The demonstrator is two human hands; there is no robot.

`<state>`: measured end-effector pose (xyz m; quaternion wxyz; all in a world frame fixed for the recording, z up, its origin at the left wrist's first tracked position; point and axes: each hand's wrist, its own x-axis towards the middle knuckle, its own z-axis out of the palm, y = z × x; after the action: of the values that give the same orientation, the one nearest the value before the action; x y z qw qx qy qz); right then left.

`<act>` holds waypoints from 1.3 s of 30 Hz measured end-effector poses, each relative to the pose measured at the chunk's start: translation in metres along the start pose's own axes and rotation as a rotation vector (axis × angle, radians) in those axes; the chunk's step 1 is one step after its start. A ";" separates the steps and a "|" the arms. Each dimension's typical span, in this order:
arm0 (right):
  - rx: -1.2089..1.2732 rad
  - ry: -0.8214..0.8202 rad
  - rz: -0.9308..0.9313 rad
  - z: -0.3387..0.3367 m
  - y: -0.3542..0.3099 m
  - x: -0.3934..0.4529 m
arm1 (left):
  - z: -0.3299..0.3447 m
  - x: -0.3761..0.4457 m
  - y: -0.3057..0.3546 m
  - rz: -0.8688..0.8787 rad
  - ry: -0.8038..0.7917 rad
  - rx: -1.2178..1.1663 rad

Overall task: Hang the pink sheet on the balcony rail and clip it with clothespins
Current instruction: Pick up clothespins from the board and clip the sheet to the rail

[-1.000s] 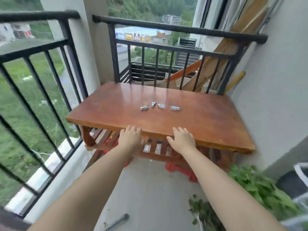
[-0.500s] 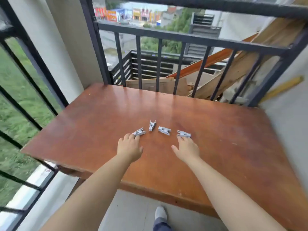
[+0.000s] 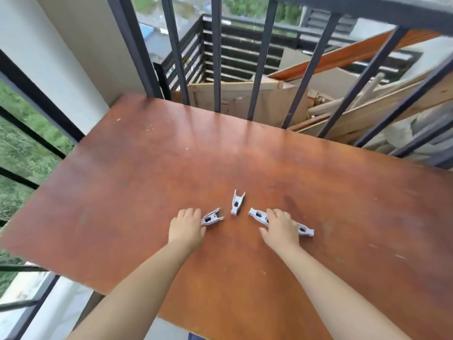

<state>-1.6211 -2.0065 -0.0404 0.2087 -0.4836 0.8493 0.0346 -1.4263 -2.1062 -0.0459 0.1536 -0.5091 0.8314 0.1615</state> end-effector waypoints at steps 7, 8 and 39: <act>0.005 0.040 0.025 0.009 0.003 0.014 | 0.003 0.020 -0.005 0.155 0.009 -0.012; 0.014 0.045 0.017 0.009 0.004 0.014 | 0.002 0.024 -0.002 0.180 0.012 -0.007; 0.629 -0.174 -1.754 -0.048 -0.354 -0.437 | -0.038 -0.609 -0.145 -0.913 1.122 -0.665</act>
<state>-1.1462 -1.8540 0.2229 0.3443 -0.8687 0.1325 -0.3306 -1.0350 -1.6995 0.2280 -0.3969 -0.8241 0.4020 0.0417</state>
